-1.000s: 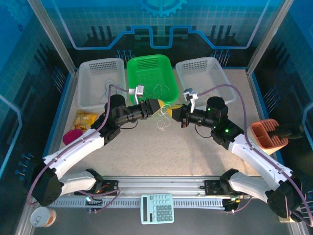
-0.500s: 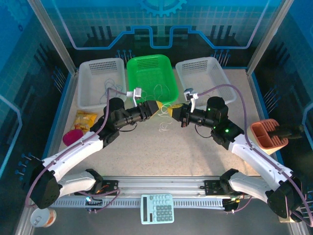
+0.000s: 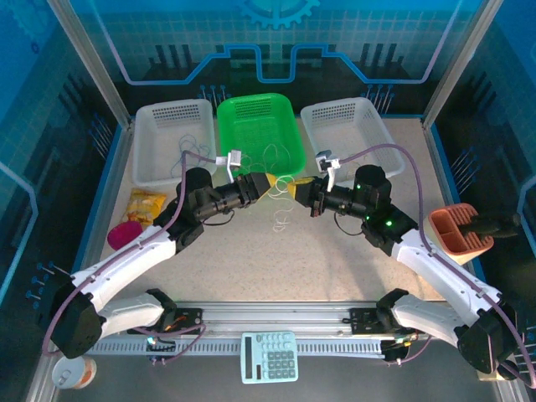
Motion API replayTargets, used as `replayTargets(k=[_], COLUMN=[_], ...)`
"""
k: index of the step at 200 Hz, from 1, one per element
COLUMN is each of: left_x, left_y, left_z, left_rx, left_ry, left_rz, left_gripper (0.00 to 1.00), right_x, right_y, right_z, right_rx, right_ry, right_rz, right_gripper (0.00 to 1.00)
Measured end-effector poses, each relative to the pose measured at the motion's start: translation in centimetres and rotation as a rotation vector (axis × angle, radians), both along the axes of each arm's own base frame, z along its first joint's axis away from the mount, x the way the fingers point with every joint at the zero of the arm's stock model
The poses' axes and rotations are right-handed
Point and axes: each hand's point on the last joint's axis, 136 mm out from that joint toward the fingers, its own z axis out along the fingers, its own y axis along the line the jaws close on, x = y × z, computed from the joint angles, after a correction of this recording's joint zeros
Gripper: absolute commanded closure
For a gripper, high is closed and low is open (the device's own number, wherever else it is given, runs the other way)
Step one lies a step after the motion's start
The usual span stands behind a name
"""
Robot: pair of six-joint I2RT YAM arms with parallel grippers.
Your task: Untangle the cables
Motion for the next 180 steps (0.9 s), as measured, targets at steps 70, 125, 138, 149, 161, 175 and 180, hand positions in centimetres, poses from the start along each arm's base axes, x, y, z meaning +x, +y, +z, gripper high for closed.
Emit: replayTargets(k=[70,125,138,149,161,175,180], left_x=[0.0,0.4,0.4,0.4,0.4,0.4,0.5], left_y=[-0.2,-0.5,-0.5,-0.5,-0.5,-0.5,-0.4], left_z=[0.7,3.9,4.9,5.6,6.2,6.7,6.9], left_rx=[-0.02,-0.035,-0.042,-0.043,-0.044,-0.045,-0.045], left_ry=[-0.018,-0.083,-0.103,-0.121,-0.136,-0.146,-0.149], left_rz=[-0.005,-0.006,-0.006,-0.006,-0.005,-0.001,0.001], left_gripper=[1.0,1.0,1.0,1.0,1.0,1.0,1.0], right_x=[0.1,0.5,0.5,0.5,0.4,0.4,0.4], right_y=[-0.1,-0.7,-0.9,-1.1,-1.3,-1.5,-1.5], right_z=[-0.3,-0.5,-0.3,-0.2,-0.1,-0.2,-0.3], right_rx=[-0.003,-0.004,-0.001,0.001,0.004,0.003,0.003], right_ry=[0.008,0.01,0.005,0.001,-0.003,-0.002,-0.001], right_rz=[-0.006,-0.04,-0.046,-0.049,-0.053,-0.059,-0.06], right_gripper=[1.0,1.0,1.0,1.0,1.0,0.99,0.92])
